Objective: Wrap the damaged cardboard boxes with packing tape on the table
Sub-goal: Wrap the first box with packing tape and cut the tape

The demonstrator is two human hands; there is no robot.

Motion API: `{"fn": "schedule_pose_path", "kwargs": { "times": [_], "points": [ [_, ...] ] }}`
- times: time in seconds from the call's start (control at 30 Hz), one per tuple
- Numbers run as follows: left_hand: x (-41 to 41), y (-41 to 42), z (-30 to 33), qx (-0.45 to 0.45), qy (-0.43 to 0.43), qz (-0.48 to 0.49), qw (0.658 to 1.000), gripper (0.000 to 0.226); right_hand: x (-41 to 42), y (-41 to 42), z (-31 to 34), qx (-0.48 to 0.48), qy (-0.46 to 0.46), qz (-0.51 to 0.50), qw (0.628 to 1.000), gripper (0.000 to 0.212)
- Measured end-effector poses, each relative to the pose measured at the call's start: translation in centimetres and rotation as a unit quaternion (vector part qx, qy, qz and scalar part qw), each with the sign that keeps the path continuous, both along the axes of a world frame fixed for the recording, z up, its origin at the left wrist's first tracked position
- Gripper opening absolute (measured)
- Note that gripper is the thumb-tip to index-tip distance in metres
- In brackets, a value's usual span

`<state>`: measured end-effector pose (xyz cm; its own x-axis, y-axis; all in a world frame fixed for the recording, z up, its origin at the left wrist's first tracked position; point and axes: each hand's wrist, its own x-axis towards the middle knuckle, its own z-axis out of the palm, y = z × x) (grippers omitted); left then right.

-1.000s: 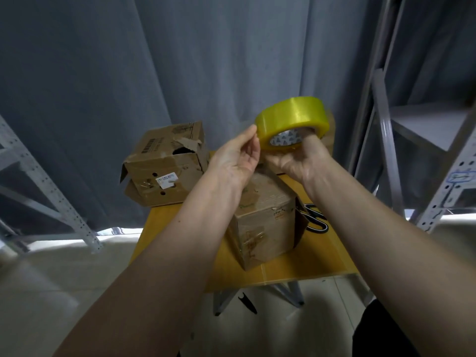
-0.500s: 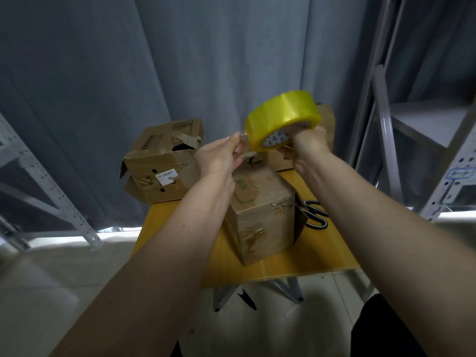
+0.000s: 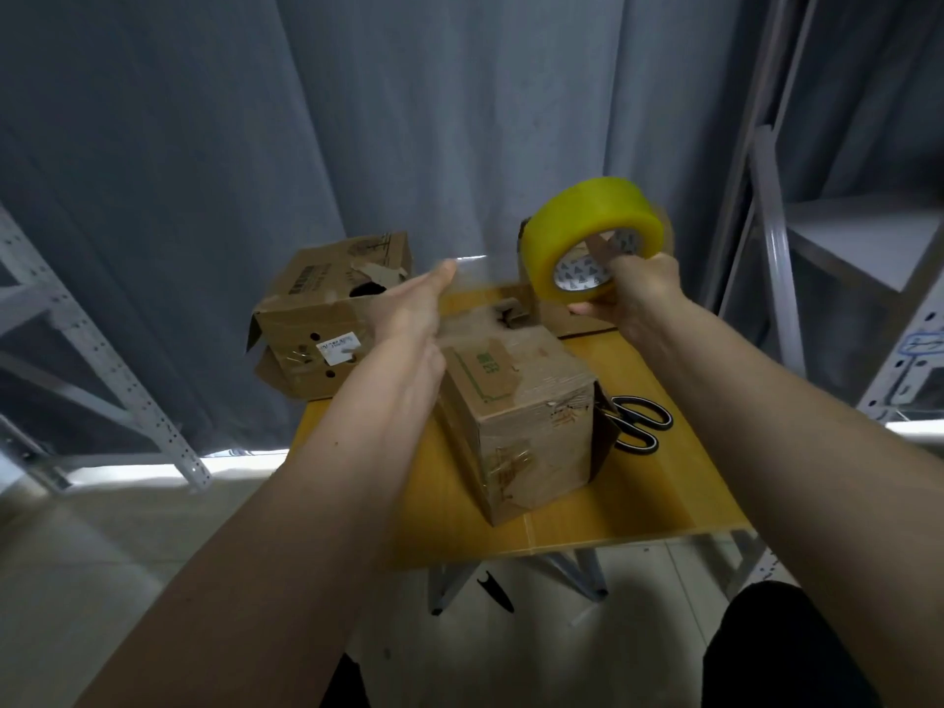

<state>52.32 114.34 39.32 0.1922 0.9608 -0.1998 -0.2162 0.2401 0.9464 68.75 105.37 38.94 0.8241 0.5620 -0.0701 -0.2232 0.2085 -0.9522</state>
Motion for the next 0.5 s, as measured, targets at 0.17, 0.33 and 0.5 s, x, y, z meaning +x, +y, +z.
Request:
{"fn": "schedule_pose_path", "kwargs": {
  "times": [0.17,0.33,0.5],
  "points": [
    [0.4,-0.4,-0.6,-0.008,0.003,-0.003,1.000,0.017,-0.1,0.7,-0.9,-0.036,0.118,0.121,0.985,0.008],
    [0.0,-0.2,-1.4,-0.021,0.022,-0.007,1.000,0.023,0.1,1.2,-1.8,-0.019,0.174,0.126,0.976,0.014],
    [0.2,0.2,-1.7,0.006,0.030,-0.005,1.000,0.023,0.1,2.0,-1.9,0.006,0.188,0.121,0.975,0.022]
  ]
}}
